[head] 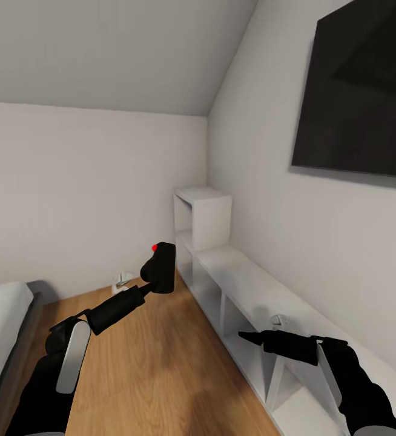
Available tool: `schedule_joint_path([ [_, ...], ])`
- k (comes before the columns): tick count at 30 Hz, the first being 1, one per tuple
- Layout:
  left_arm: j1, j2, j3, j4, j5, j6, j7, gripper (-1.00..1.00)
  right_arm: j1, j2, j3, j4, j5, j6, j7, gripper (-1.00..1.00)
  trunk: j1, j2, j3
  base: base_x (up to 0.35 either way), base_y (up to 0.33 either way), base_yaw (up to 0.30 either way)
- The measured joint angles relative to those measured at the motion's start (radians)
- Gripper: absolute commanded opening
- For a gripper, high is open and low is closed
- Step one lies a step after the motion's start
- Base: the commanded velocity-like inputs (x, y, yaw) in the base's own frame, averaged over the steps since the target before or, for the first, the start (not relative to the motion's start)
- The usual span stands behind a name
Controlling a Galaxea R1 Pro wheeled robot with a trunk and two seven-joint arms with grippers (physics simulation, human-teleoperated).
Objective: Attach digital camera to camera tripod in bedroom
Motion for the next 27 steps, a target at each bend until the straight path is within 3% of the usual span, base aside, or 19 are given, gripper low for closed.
schedule_joint_path([
  [27,0.0,0.0,0.0,0.0,0.0,0.0,0.0,-1.0,0.0,0.0,0.0,0.002,0.0,-0.001,0.0,1.0,-0.104,0.189,0.085,0.0,0.0,0.0],
])
